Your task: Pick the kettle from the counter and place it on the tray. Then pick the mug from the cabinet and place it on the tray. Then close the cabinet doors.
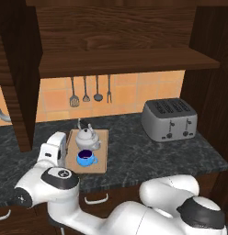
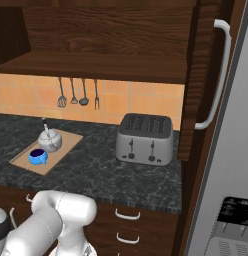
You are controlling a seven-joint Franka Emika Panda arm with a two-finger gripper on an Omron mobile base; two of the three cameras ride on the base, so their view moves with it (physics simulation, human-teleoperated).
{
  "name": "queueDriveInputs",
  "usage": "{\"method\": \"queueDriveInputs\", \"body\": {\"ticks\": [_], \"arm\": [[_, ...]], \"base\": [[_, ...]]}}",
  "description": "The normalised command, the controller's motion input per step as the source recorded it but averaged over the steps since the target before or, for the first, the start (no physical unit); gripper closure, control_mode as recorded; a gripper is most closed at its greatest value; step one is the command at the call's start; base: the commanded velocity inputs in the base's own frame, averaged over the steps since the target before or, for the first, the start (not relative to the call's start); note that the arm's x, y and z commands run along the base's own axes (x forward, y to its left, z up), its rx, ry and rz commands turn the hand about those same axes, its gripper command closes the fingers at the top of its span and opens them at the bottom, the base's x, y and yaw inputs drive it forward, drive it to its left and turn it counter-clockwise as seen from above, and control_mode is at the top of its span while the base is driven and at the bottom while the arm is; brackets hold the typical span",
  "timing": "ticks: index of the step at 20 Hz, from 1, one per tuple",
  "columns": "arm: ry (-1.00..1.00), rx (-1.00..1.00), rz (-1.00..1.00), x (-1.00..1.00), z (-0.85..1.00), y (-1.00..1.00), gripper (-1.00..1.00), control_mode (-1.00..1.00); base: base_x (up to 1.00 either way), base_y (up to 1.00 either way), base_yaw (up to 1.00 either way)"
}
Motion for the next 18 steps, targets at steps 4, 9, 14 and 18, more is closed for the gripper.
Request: {"method": "queueDriveInputs", "body": {"ticks": [4, 9, 14, 18], "arm": [[-0.25, -0.13, 0.08, 0.0, 0.59, 0.37, 1.0, -1.0], [-0.27, -0.19, 0.0, 0.08, 0.0, 0.51, 1.0, -1.0], [-0.19, -0.16, 0.0, 0.0, 0.26, 0.54, 1.0, -1.0], [-0.08, -0.1, 0.0, 0.0, 0.1, 0.49, 1.0, -1.0]], "base": [[0.0, 0.0, 0.0], [0.0, 0.0, 0.0], [0.0, 0.0, 0.0], [0.0, 0.0, 0.0]]}}
